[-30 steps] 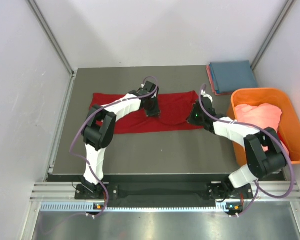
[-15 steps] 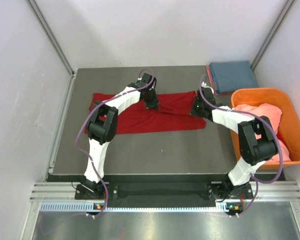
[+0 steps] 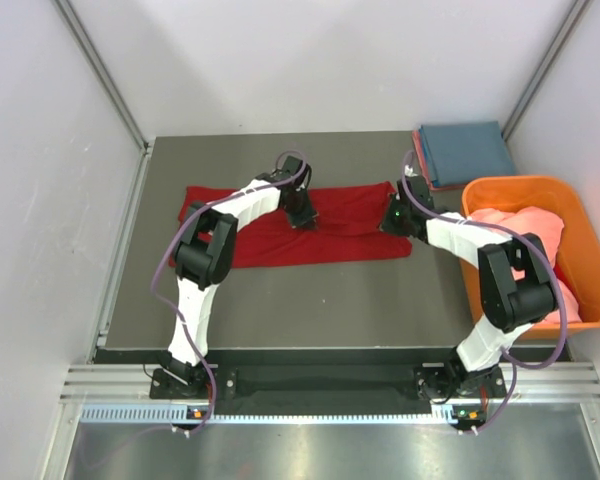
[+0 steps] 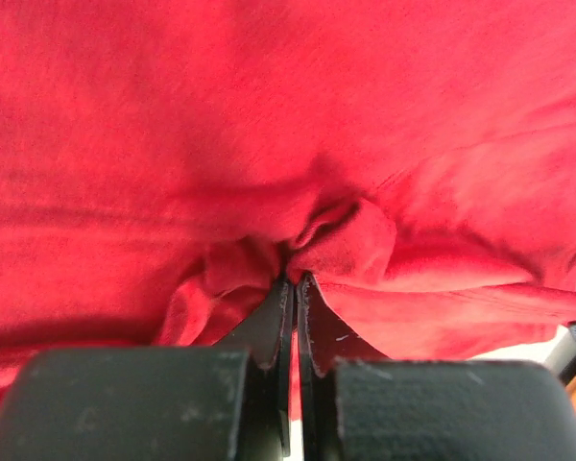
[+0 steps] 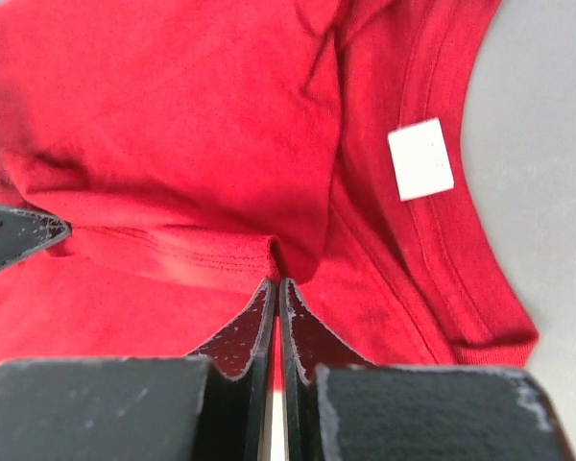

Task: Fold and stack the t-shirts
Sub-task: Fold the tshirt

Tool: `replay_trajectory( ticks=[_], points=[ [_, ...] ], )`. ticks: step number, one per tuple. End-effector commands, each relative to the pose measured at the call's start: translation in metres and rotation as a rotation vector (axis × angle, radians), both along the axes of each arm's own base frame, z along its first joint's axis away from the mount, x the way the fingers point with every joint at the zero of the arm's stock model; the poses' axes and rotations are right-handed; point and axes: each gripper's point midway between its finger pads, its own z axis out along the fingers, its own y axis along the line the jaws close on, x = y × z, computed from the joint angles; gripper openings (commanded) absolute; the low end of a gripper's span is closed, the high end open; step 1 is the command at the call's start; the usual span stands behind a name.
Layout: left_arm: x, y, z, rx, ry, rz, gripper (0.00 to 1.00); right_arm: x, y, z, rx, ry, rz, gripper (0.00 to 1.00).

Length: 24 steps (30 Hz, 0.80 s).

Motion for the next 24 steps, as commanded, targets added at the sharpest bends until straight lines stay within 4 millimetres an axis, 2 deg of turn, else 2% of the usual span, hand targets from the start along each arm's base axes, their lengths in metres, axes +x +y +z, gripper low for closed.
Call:
replay_trajectory(
  ticks=[1,3,4,5,10,13,19,24],
  points=[
    [-0.004,0.003,0.037,-0.032,-0.046,0.023,0.0,-0.001,0.002,0.022,0.051,-0.059,0.006,0.0],
    [-0.011,0.008,0.031,-0.022,-0.031,0.034,0.0,-0.005,0.003,0.019,0.06,-0.051,0.012,0.0],
    [-0.01,0.007,0.038,-0.036,-0.05,0.036,0.0,-0.007,0.004,0.018,0.067,-0.045,0.016,0.0],
    [-0.014,0.009,0.033,-0.037,-0.039,0.044,0.0,-0.011,0.004,0.015,0.069,-0.036,0.018,0.0],
    [-0.021,0.006,0.046,-0.076,-0.045,0.053,0.0,-0.021,0.007,0.017,0.099,-0.04,0.024,0.0],
    [-0.023,0.006,0.046,-0.083,-0.035,0.056,0.0,-0.028,0.007,0.015,0.104,-0.033,0.025,0.0],
    [-0.039,0.001,0.035,-0.101,0.01,0.064,0.0,-0.034,0.008,0.014,0.121,-0.029,0.029,0.0],
    [-0.043,0.001,0.032,-0.093,0.002,0.076,0.0,-0.038,0.007,0.012,0.119,-0.028,0.026,0.0]
  ],
)
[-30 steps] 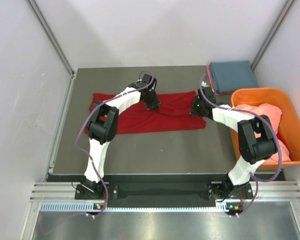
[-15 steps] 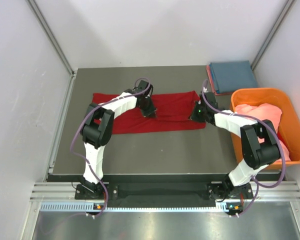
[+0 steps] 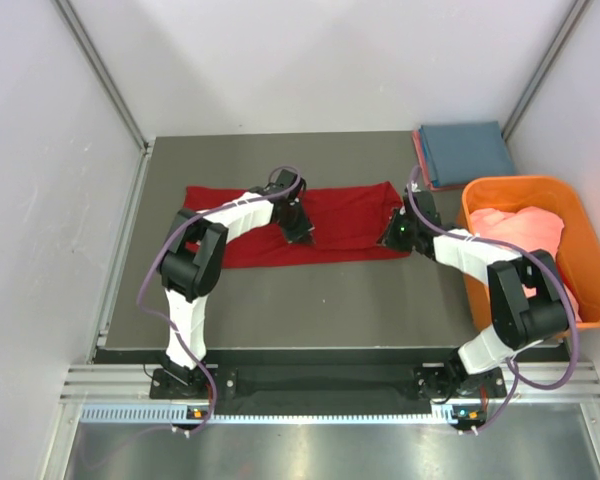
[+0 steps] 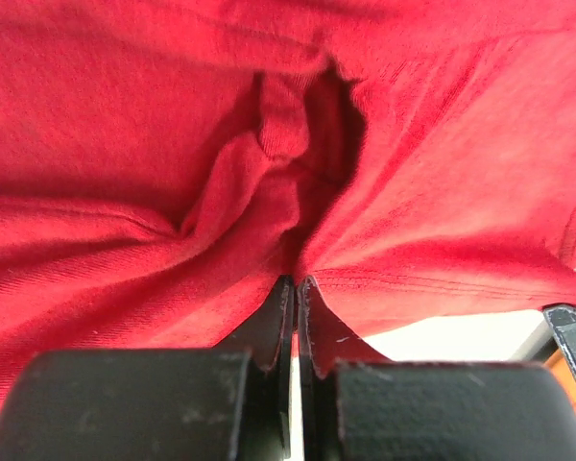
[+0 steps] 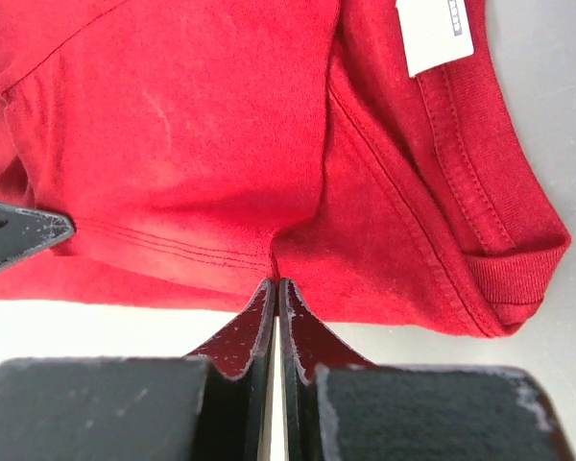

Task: Fold and stack the t-shirts
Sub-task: Fold the tshirt

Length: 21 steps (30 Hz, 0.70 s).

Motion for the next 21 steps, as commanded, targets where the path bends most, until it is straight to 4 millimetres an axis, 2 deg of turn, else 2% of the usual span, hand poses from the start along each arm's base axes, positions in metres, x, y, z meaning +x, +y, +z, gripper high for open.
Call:
replay_trajectory(
  ticks=[1,4,8,14,17,21],
  points=[
    [0.006,-0.006,0.027,-0.046,-0.056,0.039,0.0,0.006,0.003,0.02,0.035,-0.065,-0.004,0.0],
    [0.005,-0.007,0.027,-0.048,-0.055,0.049,0.02,0.004,0.003,0.018,0.035,-0.057,0.0,0.0],
    [0.007,-0.006,0.032,-0.048,-0.072,0.063,0.1,0.003,0.003,0.018,0.032,-0.06,0.001,0.0],
    [0.015,-0.004,0.032,-0.021,-0.063,0.066,0.11,0.006,0.004,0.017,0.031,-0.058,0.009,0.0],
    [0.02,-0.004,0.034,-0.021,-0.067,0.071,0.18,0.009,0.005,0.018,0.024,-0.056,0.014,0.0],
    [0.026,-0.007,0.041,-0.033,-0.086,0.073,0.19,0.015,0.006,0.022,0.021,-0.065,0.02,0.0]
  ],
)
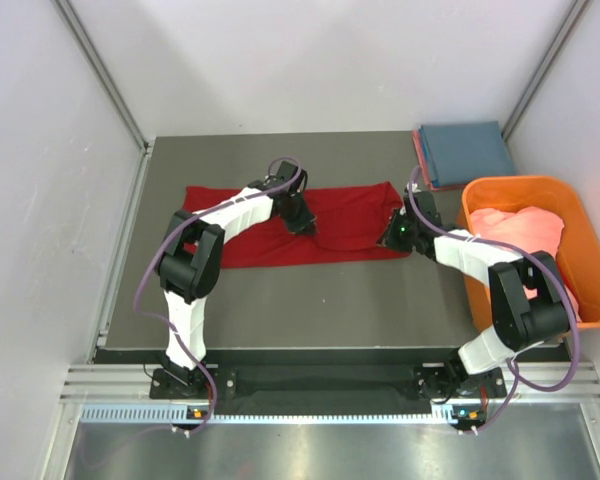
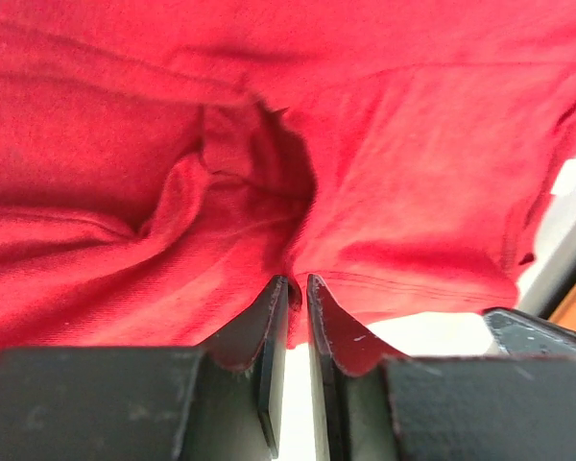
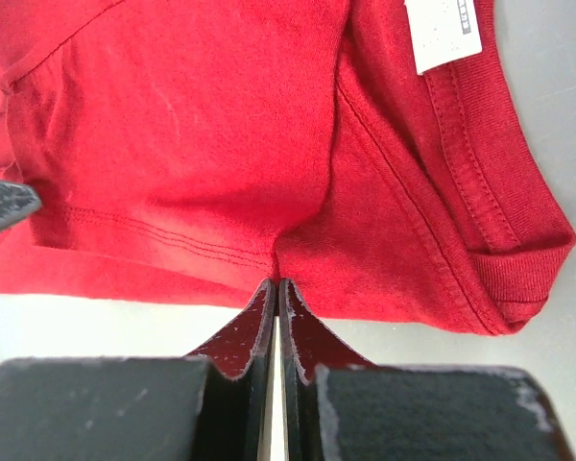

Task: Fold and stack the t-shirts
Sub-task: Fold the tshirt

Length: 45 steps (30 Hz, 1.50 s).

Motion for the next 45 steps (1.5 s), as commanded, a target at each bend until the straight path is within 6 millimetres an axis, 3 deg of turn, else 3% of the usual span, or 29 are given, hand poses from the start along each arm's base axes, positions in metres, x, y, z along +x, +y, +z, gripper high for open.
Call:
replay_trajectory(
  ticks=[1,6,13,17,23,26,30,32,33,35,37,45],
  points=[
    [0.016,-0.004,0.025,-0.027,-0.045,0.038,0.19,0.019,0.005,0.02,0.012,-0.062,0.01,0.0],
    [0.027,-0.012,0.032,-0.059,-0.072,0.027,0.17,0.029,0.009,0.023,0.014,-0.067,0.016,0.0],
    [0.044,-0.012,0.031,-0.067,-0.073,0.036,0.11,0.05,0.0,0.028,0.004,-0.069,-0.01,0.0],
    [0.06,-0.004,0.029,-0.063,-0.081,0.046,0.11,0.064,-0.004,0.027,0.013,-0.056,-0.022,0.01],
    [0.081,0.009,0.048,0.015,-0.173,-0.005,0.16,0.082,0.001,0.026,0.054,-0.043,-0.018,0.04],
    [0.074,0.012,0.054,0.039,-0.191,-0.054,0.17,0.087,0.005,0.026,0.077,-0.04,-0.014,0.04],
    [0.042,0.017,0.048,0.094,-0.22,-0.184,0.23,0.086,0.007,0.024,0.092,-0.038,-0.018,0.03],
    [0.032,0.005,0.064,0.073,-0.304,-0.249,0.27,0.087,0.008,0.025,0.098,-0.043,-0.019,0.03],
    [0.017,0.006,0.05,0.085,-0.29,-0.299,0.28,0.087,0.009,0.024,0.1,-0.04,-0.019,0.03],
    [0.01,-0.004,0.058,0.063,-0.353,-0.346,0.29,0.087,0.008,0.024,0.101,-0.039,-0.02,0.03],
    [-0.001,-0.003,0.044,0.074,-0.351,-0.393,0.3,0.087,0.01,0.024,0.101,-0.04,-0.014,0.02],
    [-0.006,-0.003,0.019,0.108,-0.33,-0.431,0.34,0.088,0.009,0.027,0.099,-0.045,-0.012,0.02]
  ],
)
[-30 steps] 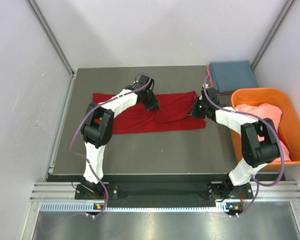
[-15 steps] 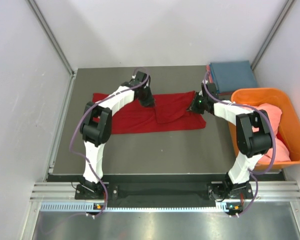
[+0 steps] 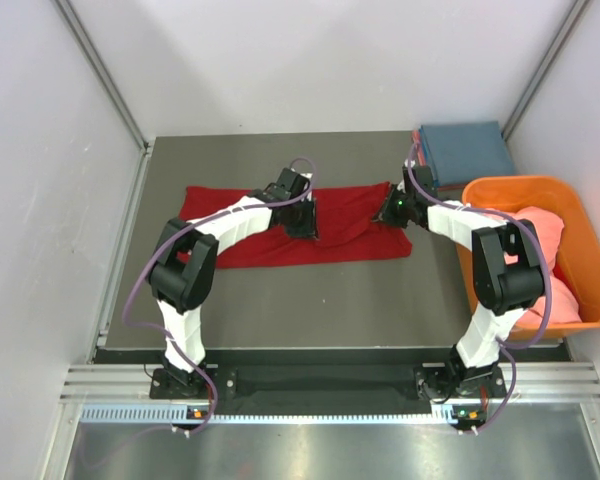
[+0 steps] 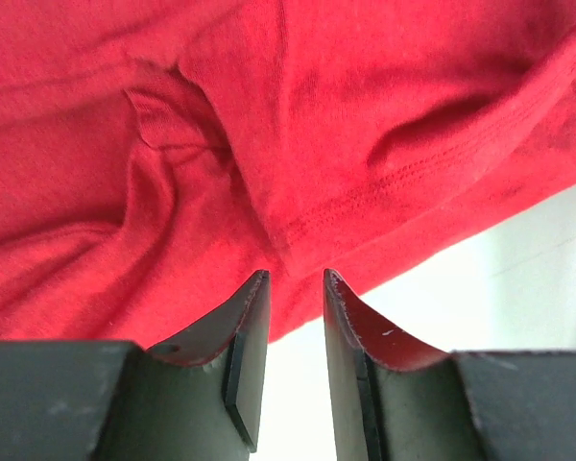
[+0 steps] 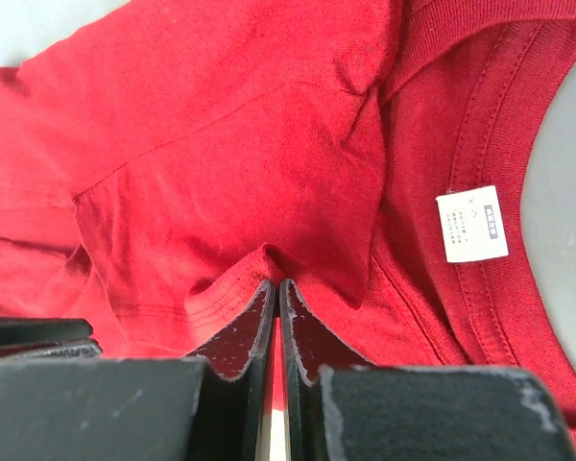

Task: Fold and stack the t-shirts
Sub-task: Fold the tshirt

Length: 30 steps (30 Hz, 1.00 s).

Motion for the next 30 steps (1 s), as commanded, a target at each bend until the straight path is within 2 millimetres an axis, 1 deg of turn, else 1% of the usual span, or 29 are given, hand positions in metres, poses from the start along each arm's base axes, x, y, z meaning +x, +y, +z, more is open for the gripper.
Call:
replay_trajectory(
  ticks=[1,2,5,10,14,23,27,30],
  points=[
    [0.016,-0.003,0.007,-0.018,-0.075,-0.007,0.34,0.018,0.002,0.022,0.03,-0.067,-0.006,0.02],
    [0.016,-0.002,0.003,-0.01,-0.067,0.001,0.34,0.018,0.002,0.022,0.031,-0.066,-0.007,0.02],
    [0.016,-0.002,-0.002,-0.011,-0.061,0.009,0.35,0.018,0.003,0.024,0.034,-0.071,-0.007,0.02],
    [0.013,-0.01,-0.007,-0.042,-0.039,0.011,0.36,0.018,0.003,0.027,0.04,-0.076,-0.007,0.02],
    [0.014,-0.01,-0.014,-0.035,-0.036,0.032,0.37,0.018,0.004,0.027,0.041,-0.078,-0.006,0.02],
    [0.018,-0.014,-0.015,-0.059,-0.036,0.059,0.36,0.016,0.004,0.025,0.043,-0.074,-0.007,0.02],
    [0.017,-0.019,-0.017,-0.08,-0.018,0.062,0.3,0.016,0.004,0.025,0.045,-0.075,-0.009,0.02],
    [0.017,-0.022,-0.018,-0.095,-0.009,0.062,0.2,0.016,0.003,0.025,0.046,-0.078,-0.01,0.02]
  ],
)
